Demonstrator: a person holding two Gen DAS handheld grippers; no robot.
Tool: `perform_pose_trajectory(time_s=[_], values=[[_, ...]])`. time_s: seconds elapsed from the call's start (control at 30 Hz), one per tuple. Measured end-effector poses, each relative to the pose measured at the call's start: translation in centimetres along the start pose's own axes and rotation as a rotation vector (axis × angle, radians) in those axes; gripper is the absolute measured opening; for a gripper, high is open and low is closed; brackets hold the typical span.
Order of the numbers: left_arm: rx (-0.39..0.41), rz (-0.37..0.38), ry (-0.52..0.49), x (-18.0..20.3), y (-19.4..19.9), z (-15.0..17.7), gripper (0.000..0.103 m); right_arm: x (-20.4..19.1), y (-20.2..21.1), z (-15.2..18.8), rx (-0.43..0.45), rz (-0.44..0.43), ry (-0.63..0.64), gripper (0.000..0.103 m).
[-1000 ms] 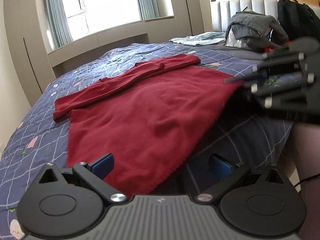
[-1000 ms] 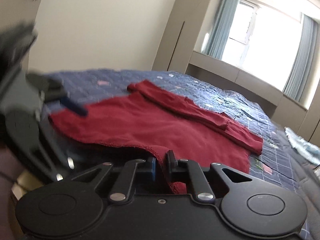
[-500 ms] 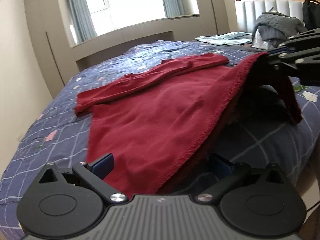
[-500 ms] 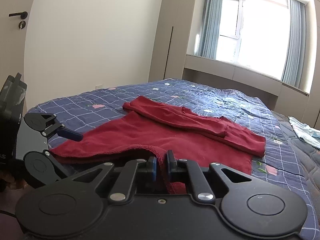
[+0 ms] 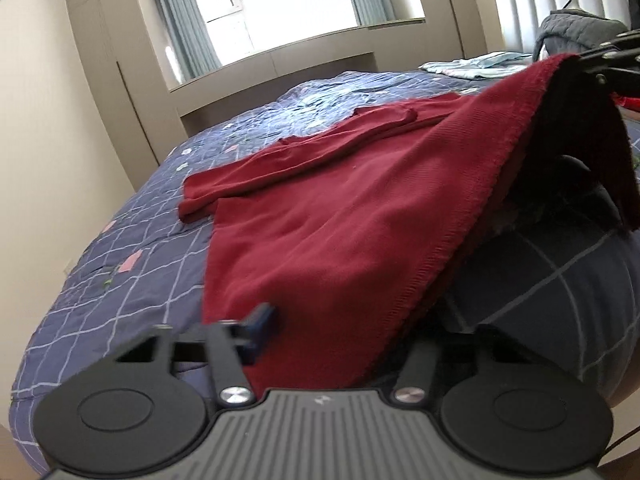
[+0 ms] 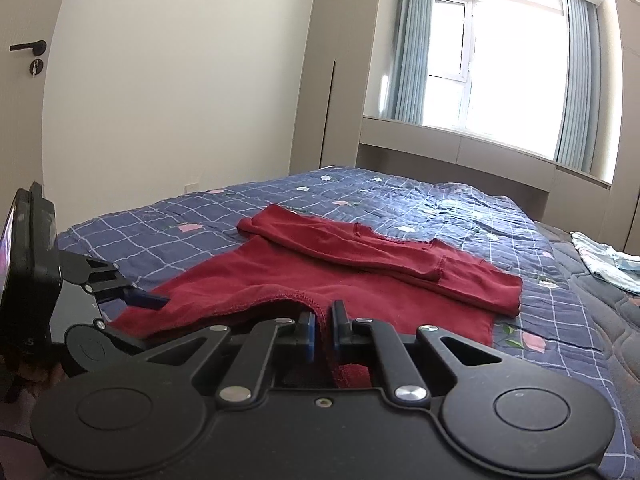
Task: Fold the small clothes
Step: 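Close the right gripper on the sweater hem while the left gripper grasps the hem too, then lift the hem with both grippers and fold it over toward the collar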
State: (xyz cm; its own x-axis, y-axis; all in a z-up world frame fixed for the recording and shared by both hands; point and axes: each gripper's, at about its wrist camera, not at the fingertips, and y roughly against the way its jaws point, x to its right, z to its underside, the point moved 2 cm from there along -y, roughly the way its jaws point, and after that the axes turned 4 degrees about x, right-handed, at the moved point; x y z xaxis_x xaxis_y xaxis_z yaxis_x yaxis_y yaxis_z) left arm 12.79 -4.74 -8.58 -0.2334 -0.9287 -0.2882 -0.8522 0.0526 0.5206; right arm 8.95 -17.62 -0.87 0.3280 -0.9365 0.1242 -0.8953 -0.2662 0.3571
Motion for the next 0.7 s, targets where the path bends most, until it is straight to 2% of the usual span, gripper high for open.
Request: perform_pose_trajectory(time_s=[0.03, 0.07, 0.13, 0.27, 0.43, 0.53, 0.63, 0.7], values=[[0.01, -0.003, 0.006, -0.3, 0.2, -0.1, 0.035, -0.1, 0.0, 0.1, -0.005, 0.002, 0.014, 0.008], [0.022, -0.003, 0.006, -0.5, 0.5, -0.2, 0.029, -0.3, 0.0, 0.3, -0.01, 0.005, 0.029, 0.008], [0.046, -0.007, -0.009, -0.8, 1.0, -0.3, 0.008, -0.7, 0.0, 0.7, -0.022, 0.01, 0.057, 0.008], [0.084, -0.007, -0.035, -1.9, 2.2, -0.5, 0.005, -1.9, -0.2, 2.2, -0.061, 0.028, 0.132, 0.009], [0.071, 0.014, -0.134, -2.3, 2.4, 0.2, 0.005, -3.5, -1.2, 5.0, -0.145, 0.046, 0.251, 0.015], [0.059, 0.034, -0.16, -2.1, 2.3, 0.7, 0.005, -3.7, -1.9, 6.6, -0.193, 0.078, 0.301, 0.016], [0.061, 0.041, -0.178, -1.7, 2.4, 0.7, 0.005, -3.2, -1.9, 7.0, -0.197, 0.082, 0.295, 0.015], [0.057, 0.048, -0.204, -1.6, 2.6, 0.6, 0.005, -3.1, -1.7, 6.7, -0.189, 0.087, 0.322, 0.01]])
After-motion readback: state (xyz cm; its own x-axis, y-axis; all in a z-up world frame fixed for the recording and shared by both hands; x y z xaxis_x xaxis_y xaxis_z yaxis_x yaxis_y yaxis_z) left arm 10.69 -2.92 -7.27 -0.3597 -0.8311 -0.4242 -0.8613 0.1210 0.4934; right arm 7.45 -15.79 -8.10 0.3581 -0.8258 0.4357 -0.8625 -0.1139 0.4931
